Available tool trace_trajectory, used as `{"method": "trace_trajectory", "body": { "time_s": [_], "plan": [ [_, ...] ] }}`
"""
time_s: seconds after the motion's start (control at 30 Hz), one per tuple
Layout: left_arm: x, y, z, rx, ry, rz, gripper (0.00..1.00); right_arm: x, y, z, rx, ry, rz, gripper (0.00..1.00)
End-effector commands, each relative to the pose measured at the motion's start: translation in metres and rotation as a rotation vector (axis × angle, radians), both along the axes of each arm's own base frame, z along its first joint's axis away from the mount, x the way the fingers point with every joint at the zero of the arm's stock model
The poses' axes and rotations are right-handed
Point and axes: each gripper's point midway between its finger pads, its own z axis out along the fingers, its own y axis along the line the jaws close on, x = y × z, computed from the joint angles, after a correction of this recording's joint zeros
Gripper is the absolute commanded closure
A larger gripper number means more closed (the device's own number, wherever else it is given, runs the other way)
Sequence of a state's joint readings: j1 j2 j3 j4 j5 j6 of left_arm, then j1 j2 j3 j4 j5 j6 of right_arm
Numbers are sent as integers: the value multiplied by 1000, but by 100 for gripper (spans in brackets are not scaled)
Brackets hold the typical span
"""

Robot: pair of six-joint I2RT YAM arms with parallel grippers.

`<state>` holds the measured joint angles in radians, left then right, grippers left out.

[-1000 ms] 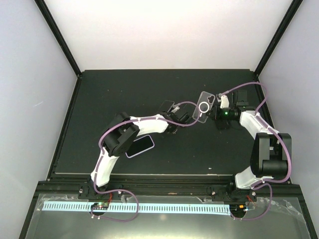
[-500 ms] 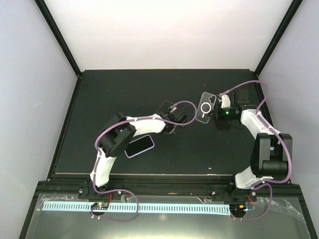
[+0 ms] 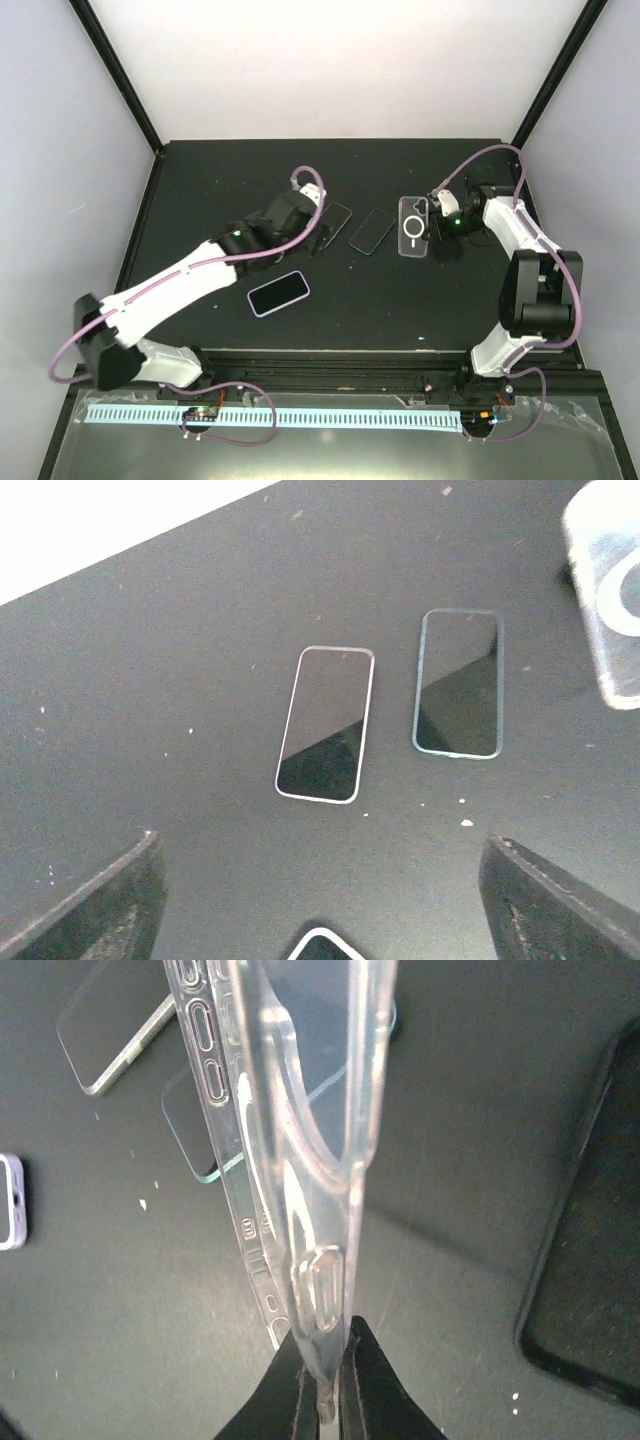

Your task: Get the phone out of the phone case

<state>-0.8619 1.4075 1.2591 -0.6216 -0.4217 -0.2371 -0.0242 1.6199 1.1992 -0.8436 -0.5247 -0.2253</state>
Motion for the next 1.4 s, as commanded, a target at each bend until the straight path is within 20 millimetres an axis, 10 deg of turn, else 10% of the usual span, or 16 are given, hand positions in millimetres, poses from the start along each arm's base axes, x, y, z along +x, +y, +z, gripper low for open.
{"method": "trace_trajectory", "body": {
  "time_s": [0.0, 0.27, 0.7, 0.93, 1.2, 1.37],
  "plan": [
    [-42, 16, 12, -7, 69, -156, 8, -26, -2, -24, -17, 197, 61, 99],
    [-60, 74, 26, -34, -137, -111, 1, -28, -5, -55, -19, 334, 29, 99],
    [-53, 82, -9, -84, -51, -68, 1, -7, -18, -74, -99, 327, -31, 84],
    [-47, 82, -39, -32, 48, -27, 1, -12, -22, -32, -130, 211, -17, 68],
    [-36, 102, -126, 135, 382, 133, 1, -41, 29, 73, 116, -204, 200, 55],
    [-30, 112, -152, 80, 500, 194, 1, -67, 48, 85, 244, -323, 272, 43]
  ]
}}
